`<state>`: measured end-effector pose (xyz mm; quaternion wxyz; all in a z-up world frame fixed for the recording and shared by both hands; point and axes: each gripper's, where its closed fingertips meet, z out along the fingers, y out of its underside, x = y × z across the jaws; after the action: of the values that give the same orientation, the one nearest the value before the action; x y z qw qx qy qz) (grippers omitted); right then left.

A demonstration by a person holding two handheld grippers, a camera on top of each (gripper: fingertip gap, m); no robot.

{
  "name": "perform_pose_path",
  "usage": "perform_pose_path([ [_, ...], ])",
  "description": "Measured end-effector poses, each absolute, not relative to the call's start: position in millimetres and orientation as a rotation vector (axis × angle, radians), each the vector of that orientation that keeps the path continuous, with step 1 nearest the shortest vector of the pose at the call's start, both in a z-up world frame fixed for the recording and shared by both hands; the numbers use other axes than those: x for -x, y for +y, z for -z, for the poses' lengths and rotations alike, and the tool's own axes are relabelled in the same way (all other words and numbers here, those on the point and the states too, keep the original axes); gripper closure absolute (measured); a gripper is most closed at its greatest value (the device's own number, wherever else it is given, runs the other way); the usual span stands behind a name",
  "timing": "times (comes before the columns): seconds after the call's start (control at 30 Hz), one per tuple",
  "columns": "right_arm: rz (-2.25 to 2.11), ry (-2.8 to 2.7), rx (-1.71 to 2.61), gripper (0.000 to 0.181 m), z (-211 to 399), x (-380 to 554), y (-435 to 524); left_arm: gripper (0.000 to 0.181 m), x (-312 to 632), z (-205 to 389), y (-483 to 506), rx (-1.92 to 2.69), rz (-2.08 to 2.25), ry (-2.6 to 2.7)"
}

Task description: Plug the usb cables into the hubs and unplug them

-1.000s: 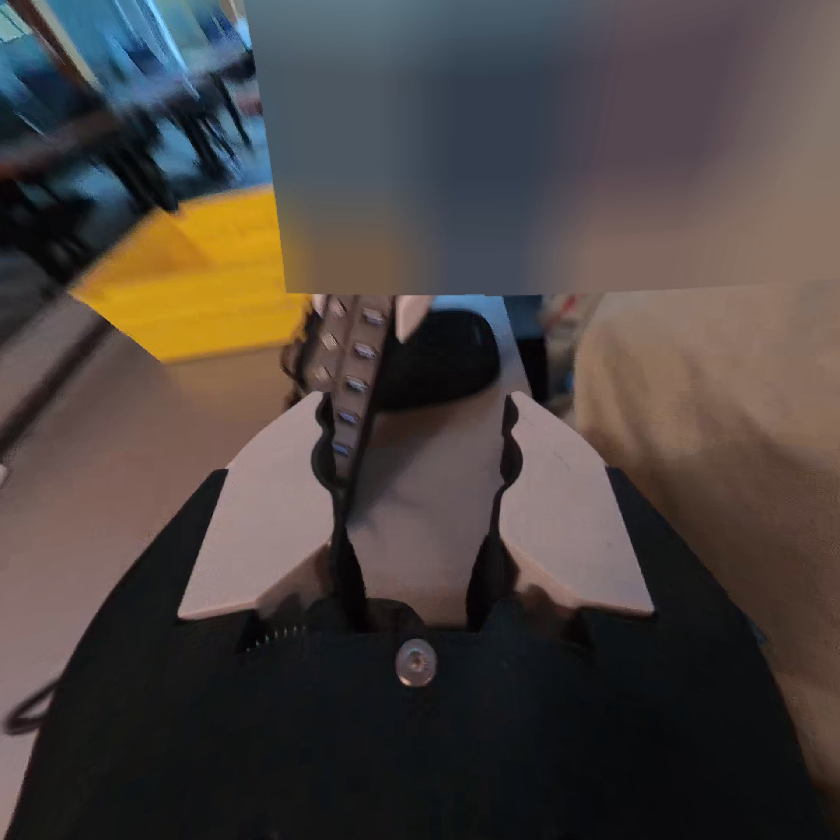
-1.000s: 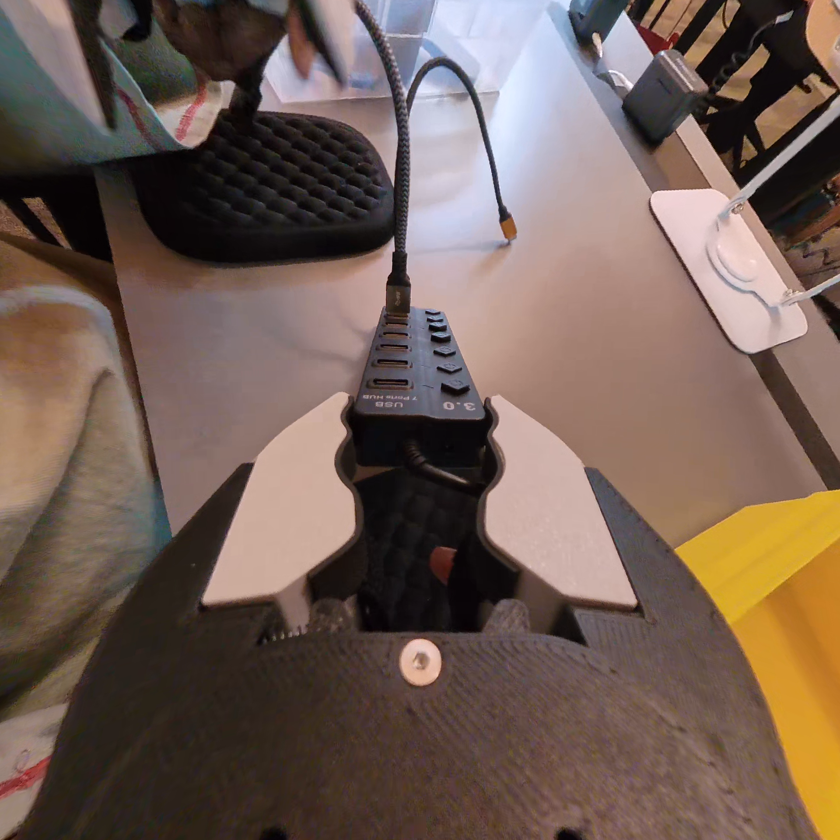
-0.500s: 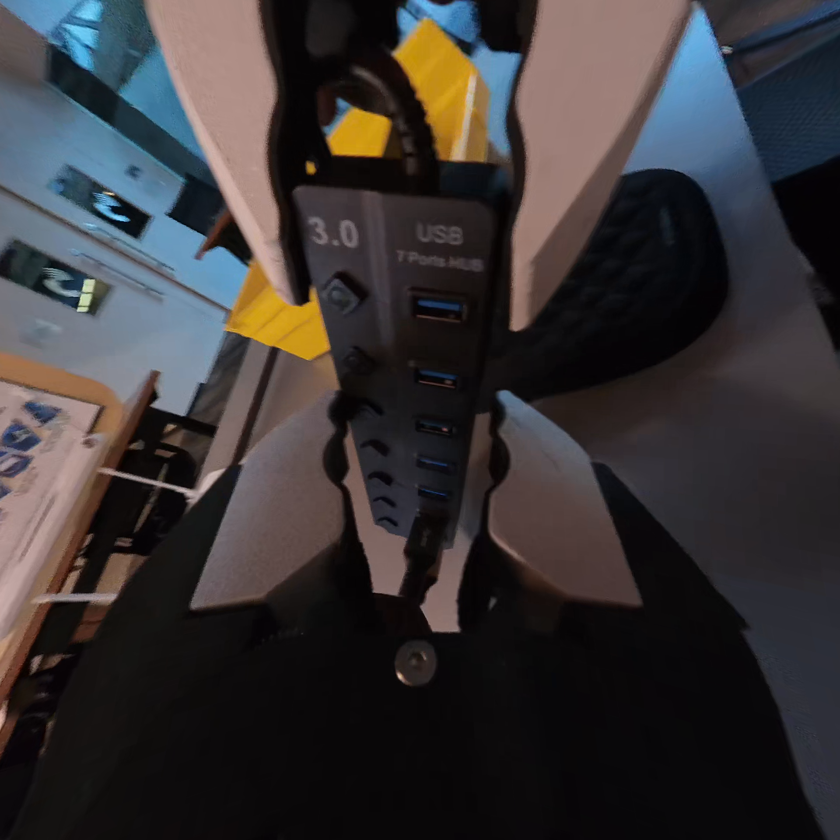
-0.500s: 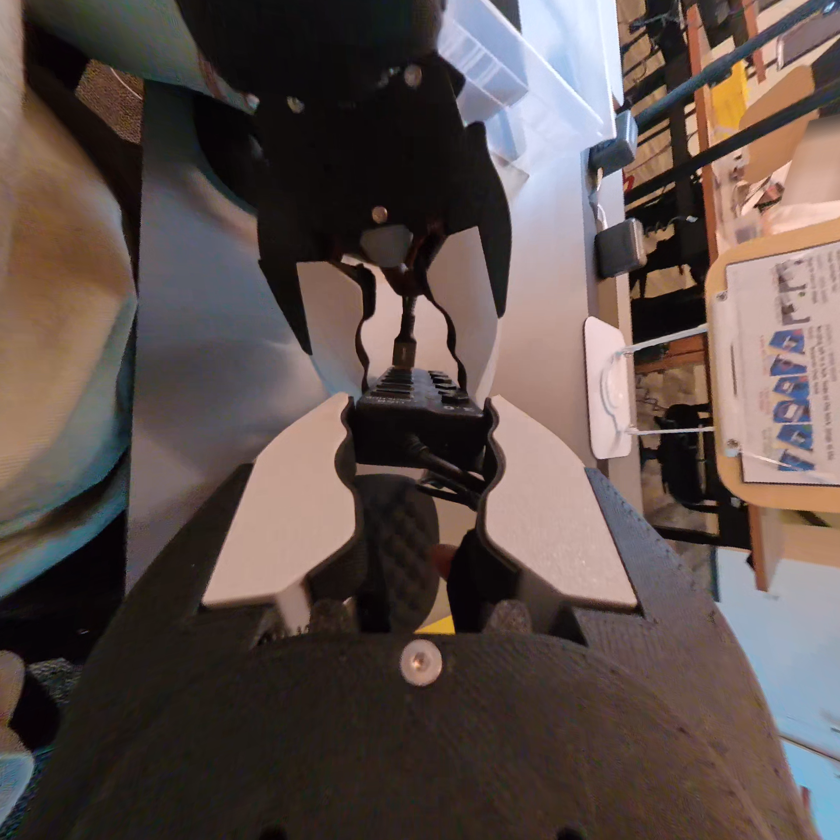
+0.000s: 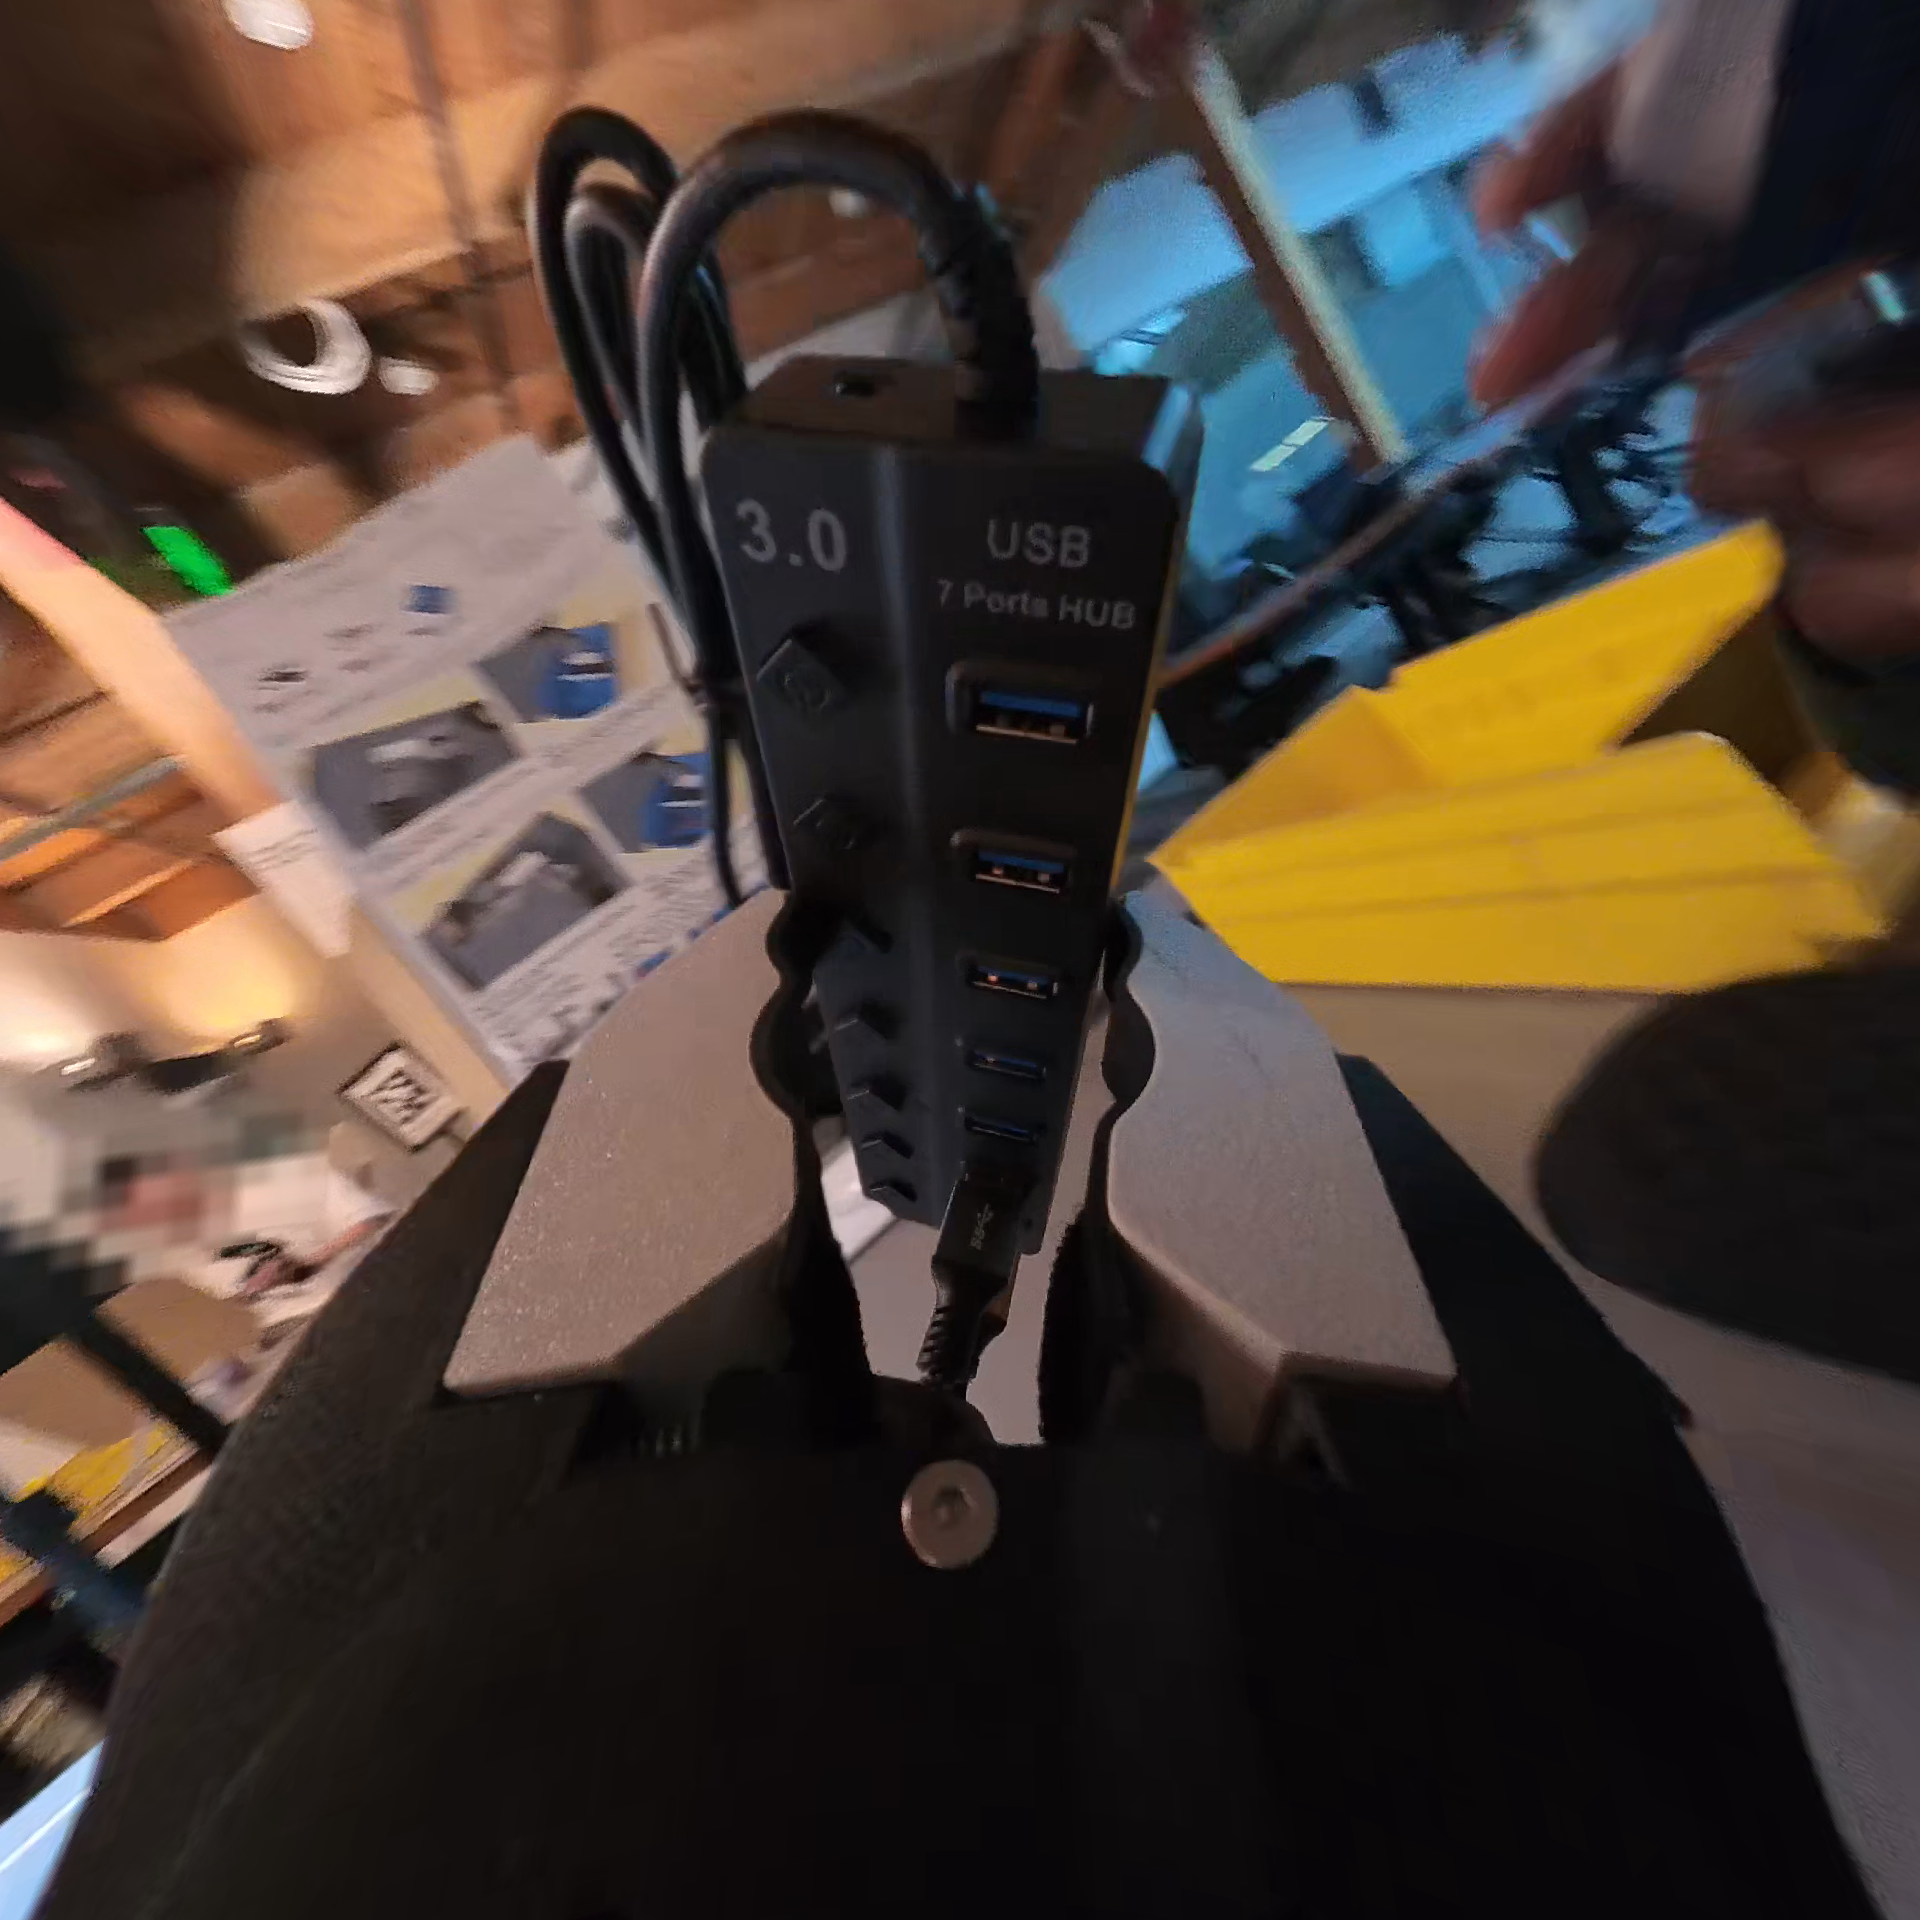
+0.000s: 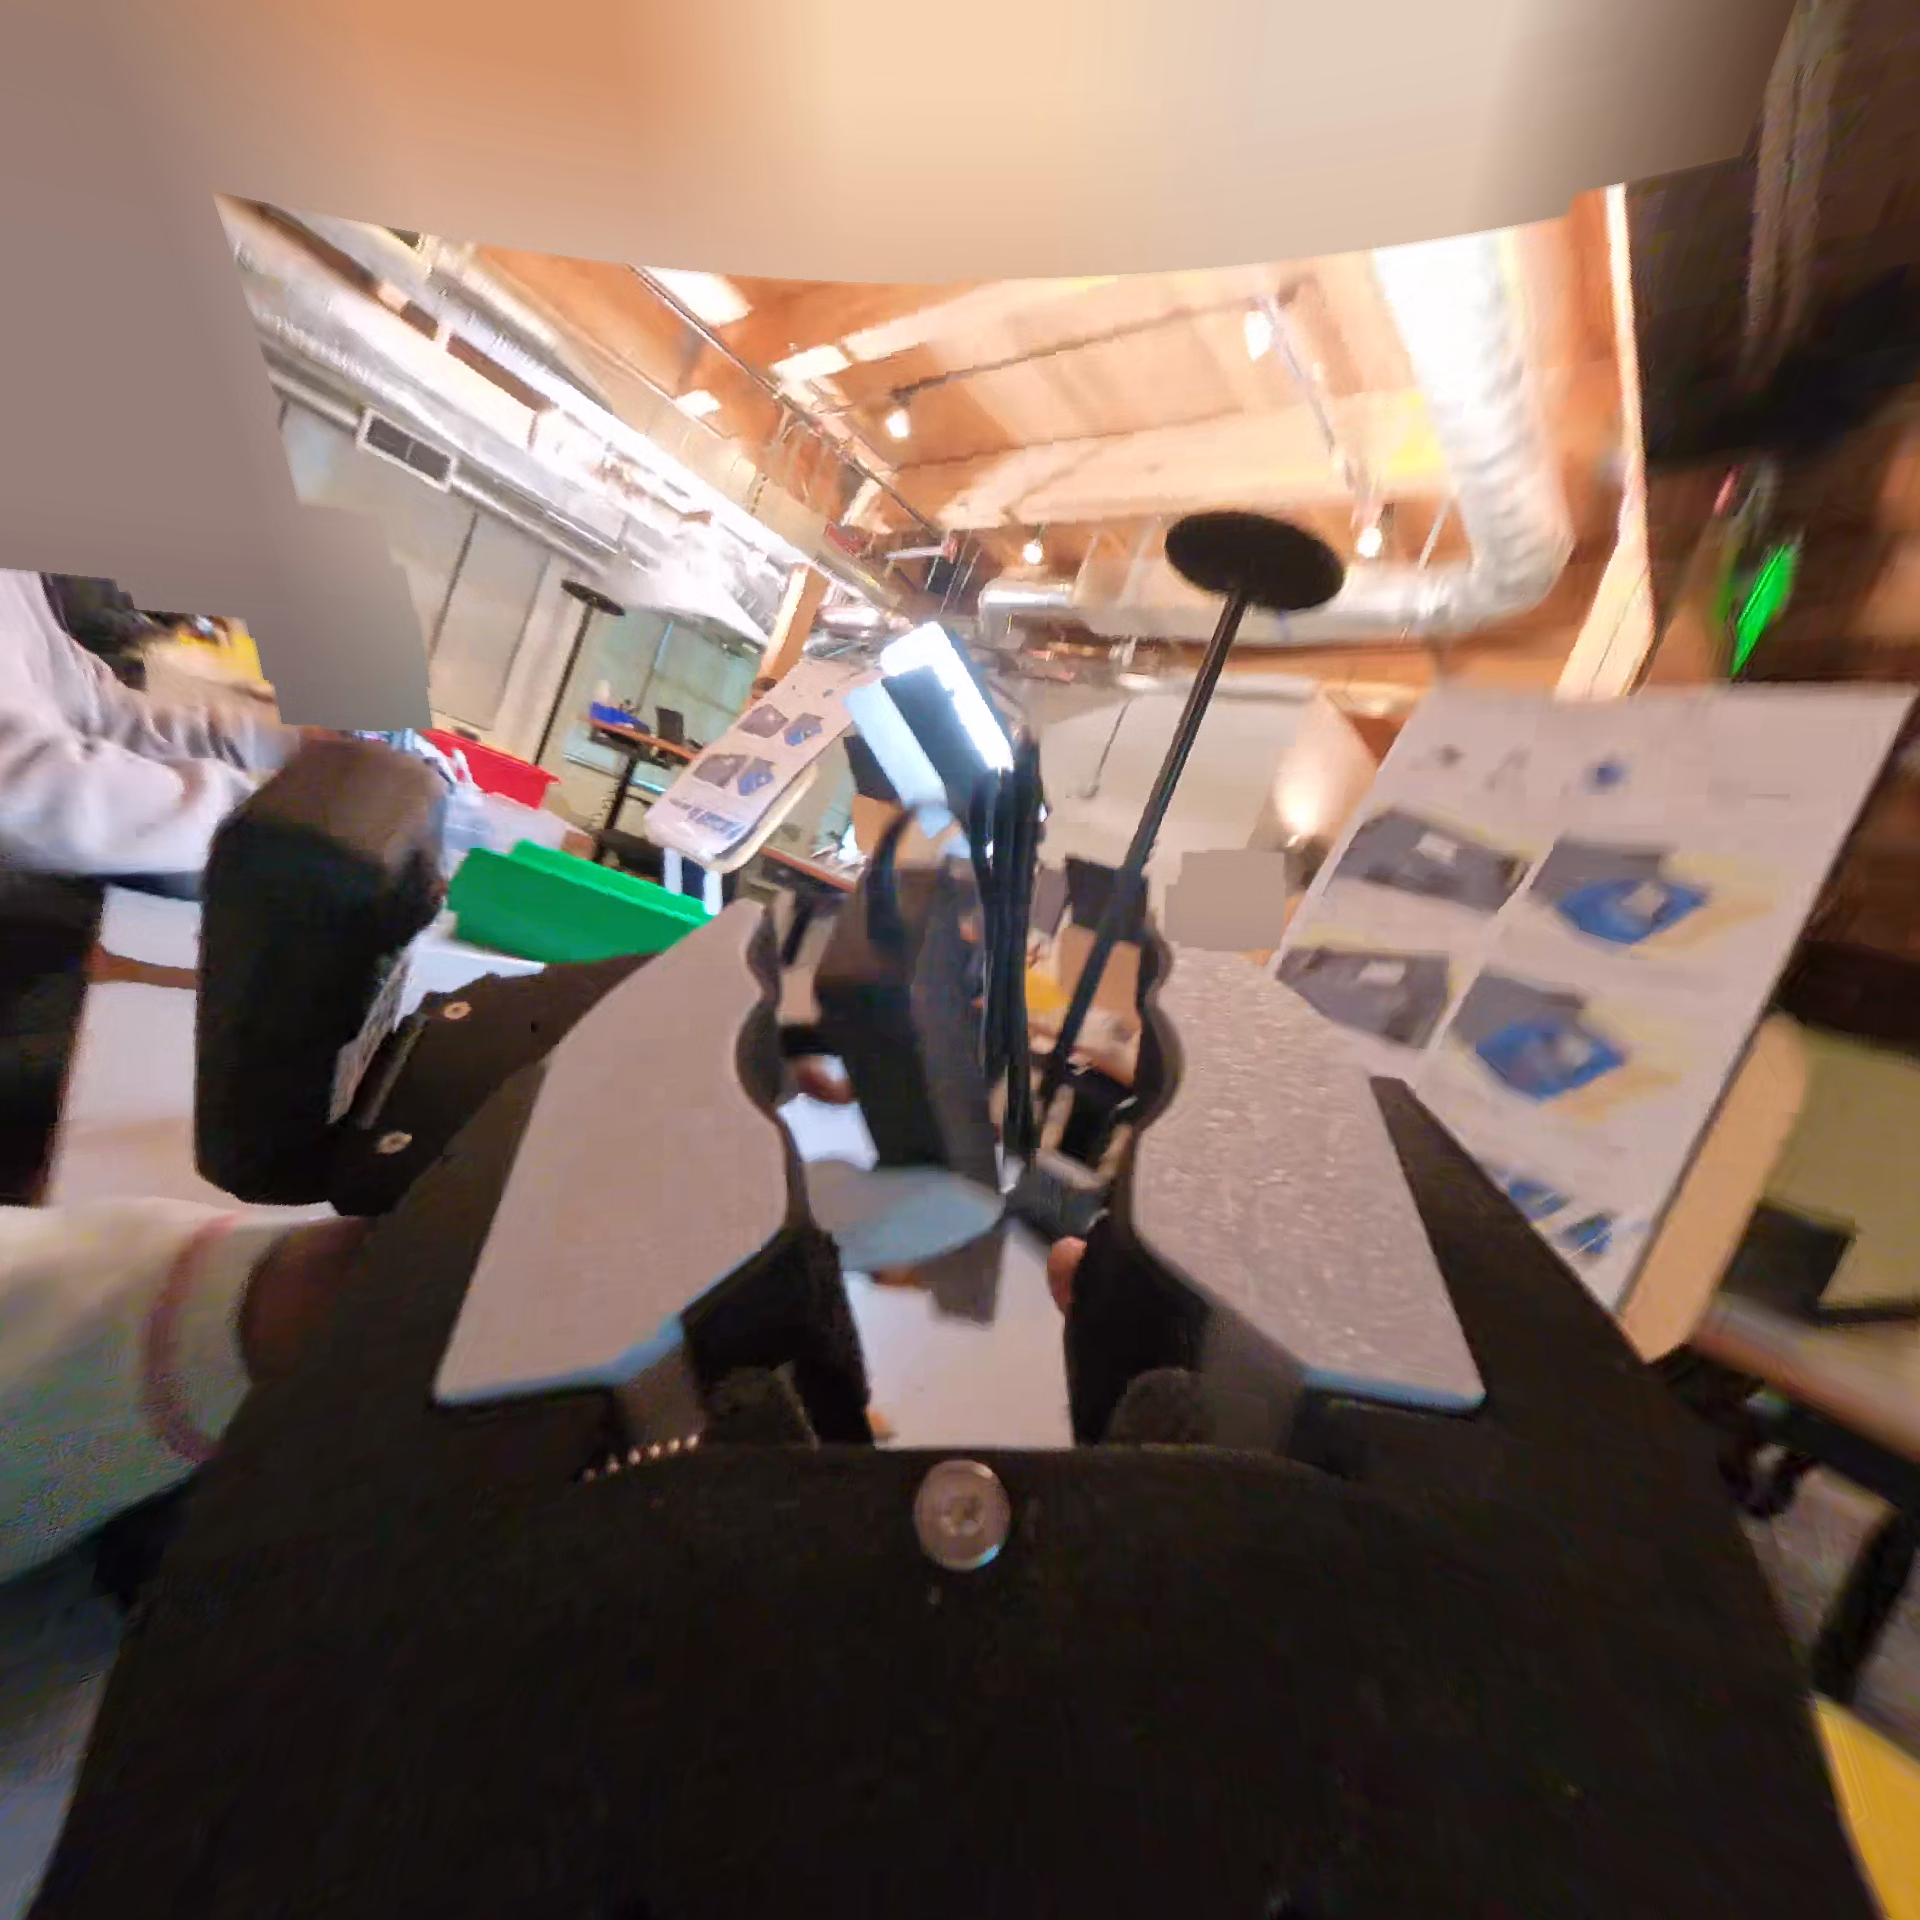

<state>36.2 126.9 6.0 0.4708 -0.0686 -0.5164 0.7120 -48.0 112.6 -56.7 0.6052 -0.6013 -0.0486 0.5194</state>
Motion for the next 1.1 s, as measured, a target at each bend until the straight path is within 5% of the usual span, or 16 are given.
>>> perform_pose_path([
  [0.03, -1.779, -1.294, 0.227, 0.111, 3, -27, 120, 0.127, 50, 48, 107, 1.345, -1.25, -0.149],
  [0.13, -1.721, -1.41, 0.309, 0.104, 30, -2, 95, 0.127, 50, 32, 99, 1.27, -1.368, -0.179],
  [0.3, -1.563, -1.362, 0.243, 0.154, 30, 6, 92, 0.127, 36, 40, 110, 1.279, -1.499, -0.058],
  [0.7, -1.383, -0.937, 0.207, 0.156, -70, -1, 207, 0.121, -48, 15, 99, 0.991, -0.922, 0.163],
  [1.1, -0.802, -0.658, 0.343, 0.156, -133, -11, 339, 0.13, 13, 6, -6, 0.816, -0.892, -0.252],
])
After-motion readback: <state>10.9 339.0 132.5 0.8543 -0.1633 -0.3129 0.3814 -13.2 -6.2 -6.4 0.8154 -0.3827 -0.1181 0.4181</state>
